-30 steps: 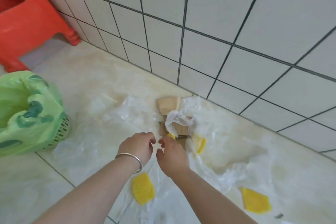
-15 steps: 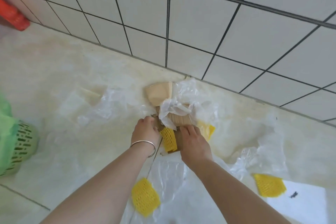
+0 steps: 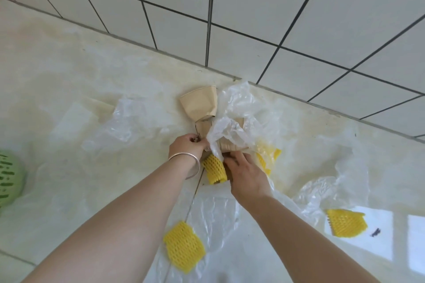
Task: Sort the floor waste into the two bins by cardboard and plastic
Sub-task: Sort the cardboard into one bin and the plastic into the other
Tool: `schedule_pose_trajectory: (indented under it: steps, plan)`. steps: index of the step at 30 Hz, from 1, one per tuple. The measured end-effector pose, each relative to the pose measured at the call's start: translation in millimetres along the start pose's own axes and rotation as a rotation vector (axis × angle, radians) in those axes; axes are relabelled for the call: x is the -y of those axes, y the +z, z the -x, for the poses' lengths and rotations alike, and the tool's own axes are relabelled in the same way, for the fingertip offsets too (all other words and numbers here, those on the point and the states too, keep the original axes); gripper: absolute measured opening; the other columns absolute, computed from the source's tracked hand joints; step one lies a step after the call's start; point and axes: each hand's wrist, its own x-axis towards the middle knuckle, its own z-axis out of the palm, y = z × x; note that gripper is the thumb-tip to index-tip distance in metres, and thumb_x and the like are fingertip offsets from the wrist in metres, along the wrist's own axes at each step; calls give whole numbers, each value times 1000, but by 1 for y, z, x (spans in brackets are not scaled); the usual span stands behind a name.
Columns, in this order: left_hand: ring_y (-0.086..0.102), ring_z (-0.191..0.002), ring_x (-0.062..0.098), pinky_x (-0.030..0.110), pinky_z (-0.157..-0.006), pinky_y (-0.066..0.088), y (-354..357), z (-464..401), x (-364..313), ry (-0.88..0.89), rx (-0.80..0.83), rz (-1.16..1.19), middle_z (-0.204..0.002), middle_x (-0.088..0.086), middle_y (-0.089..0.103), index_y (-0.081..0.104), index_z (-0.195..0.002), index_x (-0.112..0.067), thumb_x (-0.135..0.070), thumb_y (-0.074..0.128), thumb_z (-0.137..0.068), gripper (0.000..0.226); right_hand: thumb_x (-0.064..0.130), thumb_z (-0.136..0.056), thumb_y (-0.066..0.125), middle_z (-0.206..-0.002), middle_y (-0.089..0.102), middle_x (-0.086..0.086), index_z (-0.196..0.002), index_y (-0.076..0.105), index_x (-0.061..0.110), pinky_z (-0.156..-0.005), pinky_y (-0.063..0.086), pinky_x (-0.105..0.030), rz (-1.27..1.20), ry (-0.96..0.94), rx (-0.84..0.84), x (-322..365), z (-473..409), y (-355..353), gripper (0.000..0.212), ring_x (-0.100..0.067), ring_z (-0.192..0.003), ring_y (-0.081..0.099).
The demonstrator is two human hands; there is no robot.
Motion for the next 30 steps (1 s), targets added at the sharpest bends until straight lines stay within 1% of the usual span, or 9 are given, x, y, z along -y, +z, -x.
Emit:
schedule_pose_trajectory:
  steps: [2,5,8,10,14,17,21,25,30]
  plan:
    - [57,-83,26,27,-70,41,-1,6,2,-3,28,115,-80,2,61,64,-80,-18,-37,65,-83,19,6,-81,60,-117,59,6,-115,63,23,-67,51,-28,-14,-38,-77,-2,3,-1,37,-22,-109,56]
    - [44,-67,25,30,-54,32,-7,14,9,-16,1,198,-58,1,48,44,-55,-18,-36,65,-83,39,2,-69,69,-92,69,5,-95,71,22,-51,51,-27,-117,-66,-181,-5,9,-3,33,-24,-84,64]
    - [57,-76,30,33,-70,49,-17,21,15,-26,-16,293,-71,8,59,54,-64,-17,-34,63,-84,28,1,-69,66,-86,70,5,-91,73,22,-55,53,-30,-242,-90,-282,3,15,-12,31,-25,-82,63]
    - [63,-80,32,46,-82,55,-24,26,20,-46,-7,382,-75,10,62,56,-66,-20,-33,64,-84,24,4,-70,63,-86,71,8,-91,74,26,-59,53,-27,-266,-110,-342,11,19,-17,33,-19,-83,61]
    - [61,-72,30,52,-78,56,-44,33,27,-5,-53,385,-69,11,59,52,-62,-18,-29,63,-85,28,1,-63,54,-90,69,9,-94,73,27,-64,47,-18,-208,-183,-365,29,26,-20,44,-8,-88,46]
    - [54,-68,28,37,-65,47,-63,40,28,108,-157,350,-65,7,54,52,-67,-13,-24,63,-86,24,-8,-57,52,-97,67,5,-99,70,22,-70,50,-22,-142,-218,-351,40,28,-20,55,-18,-91,56]
    - [57,-76,26,27,-68,39,-84,49,34,231,-266,318,-82,10,64,59,-89,-8,-19,63,-85,12,-15,-58,52,-93,66,0,-87,69,13,-63,52,-29,-197,-132,-348,50,28,-22,44,-25,-84,59]
    - [53,-74,21,9,-54,38,-95,60,41,301,-303,324,-82,4,60,52,-88,-13,-10,64,-84,13,-4,-80,51,-97,63,-1,-93,68,13,-71,42,-23,-316,2,-337,60,24,-30,27,-20,-94,57]
    - [55,-69,1,-3,-60,37,-107,67,44,433,-385,297,-74,-15,57,53,-87,-17,-2,67,-79,21,4,-86,48,-107,60,1,-107,63,16,-80,50,-30,-310,46,-265,66,7,-36,28,-15,-104,57]
